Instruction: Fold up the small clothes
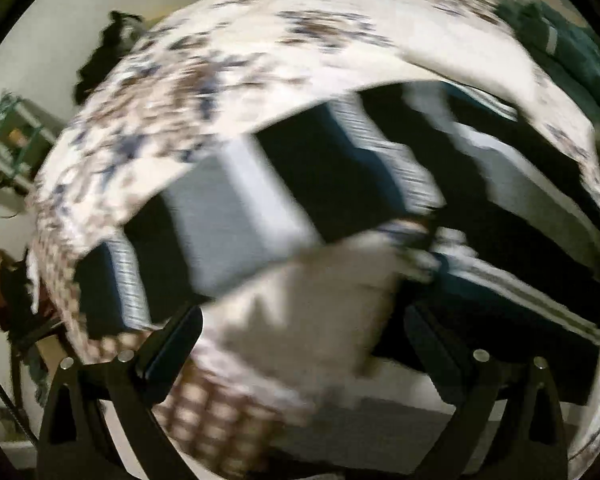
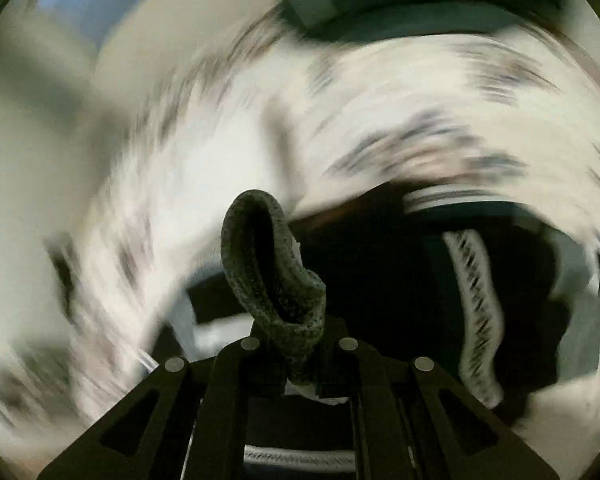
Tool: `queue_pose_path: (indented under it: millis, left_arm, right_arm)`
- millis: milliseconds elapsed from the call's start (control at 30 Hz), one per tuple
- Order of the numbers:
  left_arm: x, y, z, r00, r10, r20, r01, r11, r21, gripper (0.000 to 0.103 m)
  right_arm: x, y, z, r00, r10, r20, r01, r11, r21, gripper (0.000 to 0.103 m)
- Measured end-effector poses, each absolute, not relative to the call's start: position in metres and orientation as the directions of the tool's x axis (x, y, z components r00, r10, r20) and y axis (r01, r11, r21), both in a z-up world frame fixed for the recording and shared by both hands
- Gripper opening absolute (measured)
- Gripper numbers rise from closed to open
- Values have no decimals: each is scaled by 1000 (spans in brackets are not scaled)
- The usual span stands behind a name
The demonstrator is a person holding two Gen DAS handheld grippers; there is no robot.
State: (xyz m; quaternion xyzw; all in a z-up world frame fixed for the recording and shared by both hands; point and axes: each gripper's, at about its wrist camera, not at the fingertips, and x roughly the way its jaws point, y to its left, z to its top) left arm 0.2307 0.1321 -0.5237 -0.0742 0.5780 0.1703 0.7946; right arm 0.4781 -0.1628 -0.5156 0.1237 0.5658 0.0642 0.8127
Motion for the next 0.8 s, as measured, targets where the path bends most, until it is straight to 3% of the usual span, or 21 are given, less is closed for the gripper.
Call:
queue_pose_path:
  millis: [100, 233, 333, 400, 467, 500, 700, 800]
  left_arm:
    - [217, 176, -523, 270, 230, -935, -406, 908, 106, 103]
    - [201, 225, -528, 249, 254, -934, -466, 877, 115, 103]
    - [190, 256, -532, 223, 245, -943, -507, 856, 103, 103]
    - [181, 277, -533, 209, 227, -951, -535, 841, 83, 103]
    - [167, 303, -531, 213, 180, -960, -576, 817, 25, 103]
    - [162, 310, -530, 213, 160, -964, -590, 807, 4, 103]
    - [134, 364, -564, 241, -46, -970, -693, 692, -205, 103]
    - [135, 374, -589, 198, -43, -979, -724, 666, -176, 101]
  right_arm:
    - [484, -54, -564, 275, 180, -944, -132, 980, 148, 8]
    - [470, 23, -585, 255, 116, -960, -248, 967, 51, 9]
    - [470, 20, -595, 137, 132, -982, -206, 973, 103, 17]
    - [465, -3, -579, 97, 267, -959, -119, 959, 255, 36]
    - [449, -38, -555, 124, 369, -921, -29, 929, 368, 67]
    - [441, -53, -545, 141, 395, -908, 4, 917, 399, 71]
    - [377, -126, -534, 135, 325, -936, 153, 927, 344, 72]
    - [356, -145, -553, 82, 296, -952, 220, 926, 307, 72]
